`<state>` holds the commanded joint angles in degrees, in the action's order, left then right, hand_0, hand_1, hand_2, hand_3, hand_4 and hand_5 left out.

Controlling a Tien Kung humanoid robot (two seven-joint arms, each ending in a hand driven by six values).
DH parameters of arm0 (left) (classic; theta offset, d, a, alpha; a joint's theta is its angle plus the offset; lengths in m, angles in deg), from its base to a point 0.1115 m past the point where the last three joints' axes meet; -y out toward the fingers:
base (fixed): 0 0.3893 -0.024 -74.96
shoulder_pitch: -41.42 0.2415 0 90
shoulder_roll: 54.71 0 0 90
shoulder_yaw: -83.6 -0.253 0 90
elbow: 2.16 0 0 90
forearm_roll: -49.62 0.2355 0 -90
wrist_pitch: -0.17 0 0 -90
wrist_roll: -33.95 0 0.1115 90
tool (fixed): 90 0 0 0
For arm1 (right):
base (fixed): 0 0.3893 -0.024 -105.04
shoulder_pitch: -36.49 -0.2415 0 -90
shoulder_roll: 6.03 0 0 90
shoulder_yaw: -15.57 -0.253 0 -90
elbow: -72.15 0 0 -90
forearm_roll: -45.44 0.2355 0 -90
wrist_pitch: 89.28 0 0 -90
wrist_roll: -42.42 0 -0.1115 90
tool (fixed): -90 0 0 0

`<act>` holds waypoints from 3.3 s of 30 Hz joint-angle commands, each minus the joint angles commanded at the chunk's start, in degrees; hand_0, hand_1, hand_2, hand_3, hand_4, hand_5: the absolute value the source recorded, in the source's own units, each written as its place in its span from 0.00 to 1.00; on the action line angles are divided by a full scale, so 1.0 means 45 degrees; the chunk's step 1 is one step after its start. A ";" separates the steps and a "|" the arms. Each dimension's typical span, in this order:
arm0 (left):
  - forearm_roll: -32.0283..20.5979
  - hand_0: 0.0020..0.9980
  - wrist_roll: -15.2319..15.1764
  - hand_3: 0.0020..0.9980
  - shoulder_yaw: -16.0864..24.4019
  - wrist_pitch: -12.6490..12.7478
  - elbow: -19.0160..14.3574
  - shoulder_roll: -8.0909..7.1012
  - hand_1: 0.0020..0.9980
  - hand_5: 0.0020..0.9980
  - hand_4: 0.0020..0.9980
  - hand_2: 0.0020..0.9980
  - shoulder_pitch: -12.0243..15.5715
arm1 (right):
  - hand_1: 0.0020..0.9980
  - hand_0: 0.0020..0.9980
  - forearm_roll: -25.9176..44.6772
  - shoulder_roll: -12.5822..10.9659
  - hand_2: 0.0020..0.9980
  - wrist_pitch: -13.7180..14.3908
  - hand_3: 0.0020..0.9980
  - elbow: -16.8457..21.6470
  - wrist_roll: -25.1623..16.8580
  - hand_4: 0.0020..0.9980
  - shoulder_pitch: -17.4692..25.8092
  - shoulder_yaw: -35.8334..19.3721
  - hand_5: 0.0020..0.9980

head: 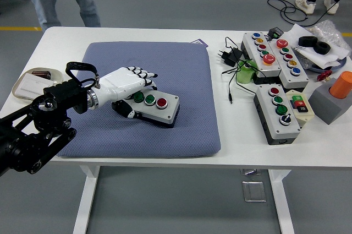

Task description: Pick up the button,place it on the desk,press the button,press the button

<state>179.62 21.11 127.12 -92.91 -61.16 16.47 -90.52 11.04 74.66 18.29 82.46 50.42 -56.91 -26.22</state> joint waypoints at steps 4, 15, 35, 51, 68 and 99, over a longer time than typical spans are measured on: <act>0.0000 0.95 0.0117 1.00 0.0060 -0.0333 0.0015 0.0010 1.00 0.15 0.83 1.00 0.0029 | 0.47 0.63 -0.0016 -0.0002 0.53 0.0001 0.58 0.0000 0.0001 0.27 -0.0003 -0.0015 0.00; 0.0000 0.95 0.0382 1.00 0.0274 -0.0215 0.0105 0.0017 1.00 0.45 1.00 1.00 0.0094 | 0.47 0.63 -0.0016 -0.0010 0.53 -0.0004 0.58 0.0000 -0.0008 0.27 -0.0007 -0.0021 0.00; 0.0000 0.48 0.2876 0.94 0.3401 0.1381 -0.4749 -0.0085 0.53 0.36 0.84 0.61 0.2767 | 0.47 0.63 -0.0046 -0.0002 0.53 -0.0005 0.58 0.0000 -0.0001 0.27 0.0029 -0.0065 0.00; 0.0000 0.17 0.5039 0.90 0.2971 -0.2278 -0.8230 -0.0407 0.09 0.00 0.49 0.12 0.3632 | 0.47 0.63 -0.0027 0.0021 0.53 -0.0036 0.58 0.0000 0.0045 0.27 0.0121 -0.0032 0.00; 0.0000 0.13 0.5253 0.90 0.2321 -0.4555 -0.7610 -0.0426 0.07 0.00 0.48 0.09 0.3180 | 0.47 0.63 -0.0018 0.0005 0.53 -0.0038 0.58 0.0000 0.0023 0.27 0.0128 -0.0011 0.00; 0.0000 0.13 0.5386 0.91 0.1987 -0.4975 -0.6208 -0.0293 0.07 0.00 0.46 0.09 0.2605 | 0.47 0.63 -0.0085 0.0015 0.53 -0.0041 0.58 0.0000 0.0057 0.27 0.0038 -0.0047 0.00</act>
<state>179.62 45.35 136.07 -115.30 -89.09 15.16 -78.80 10.65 74.73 18.11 82.46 50.68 -56.74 -26.43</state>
